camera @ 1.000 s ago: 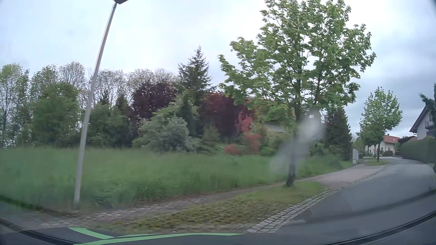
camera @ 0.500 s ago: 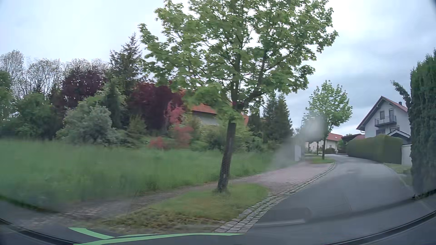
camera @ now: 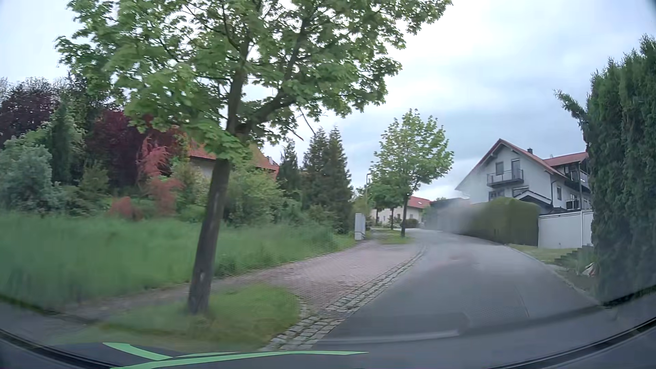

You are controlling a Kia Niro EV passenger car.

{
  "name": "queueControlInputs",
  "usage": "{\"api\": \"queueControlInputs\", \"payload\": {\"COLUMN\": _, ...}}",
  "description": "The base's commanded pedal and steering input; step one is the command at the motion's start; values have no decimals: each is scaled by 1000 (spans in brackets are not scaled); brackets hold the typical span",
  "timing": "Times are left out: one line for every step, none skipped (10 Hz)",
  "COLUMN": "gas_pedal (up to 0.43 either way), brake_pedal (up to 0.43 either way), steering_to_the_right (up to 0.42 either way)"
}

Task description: Follow the waypoints while adhering to traffic rules and regulations

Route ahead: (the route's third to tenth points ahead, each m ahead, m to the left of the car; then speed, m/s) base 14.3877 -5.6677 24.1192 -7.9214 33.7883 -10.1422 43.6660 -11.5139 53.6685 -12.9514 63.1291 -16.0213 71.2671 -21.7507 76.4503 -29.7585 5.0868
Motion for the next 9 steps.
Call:
{"api": "queueControlInputs", "payload": {"gas_pedal": 378, "brake_pedal": 0, "steering_to_the_right": 298}}
{"api": "queueControlInputs", "payload": {"gas_pedal": 378, "brake_pedal": 0, "steering_to_the_right": 273}}
{"api": "queueControlInputs", "payload": {"gas_pedal": 378, "brake_pedal": 0, "steering_to_the_right": 240}}
{"api": "queueControlInputs", "payload": {"gas_pedal": 378, "brake_pedal": 0, "steering_to_the_right": 205}}
{"api": "queueControlInputs", "payload": {"gas_pedal": 378, "brake_pedal": 0, "steering_to_the_right": 183}}
{"api": "queueControlInputs", "payload": {"gas_pedal": 378, "brake_pedal": 0, "steering_to_the_right": 174}}
{"api": "queueControlInputs", "payload": {"gas_pedal": 378, "brake_pedal": 0, "steering_to_the_right": 172}}
{"api": "queueControlInputs", "payload": {"gas_pedal": 378, "brake_pedal": 0, "steering_to_the_right": 173}}
{"api": "queueControlInputs", "payload": {"gas_pedal": 378, "brake_pedal": 0, "steering_to_the_right": 176}}
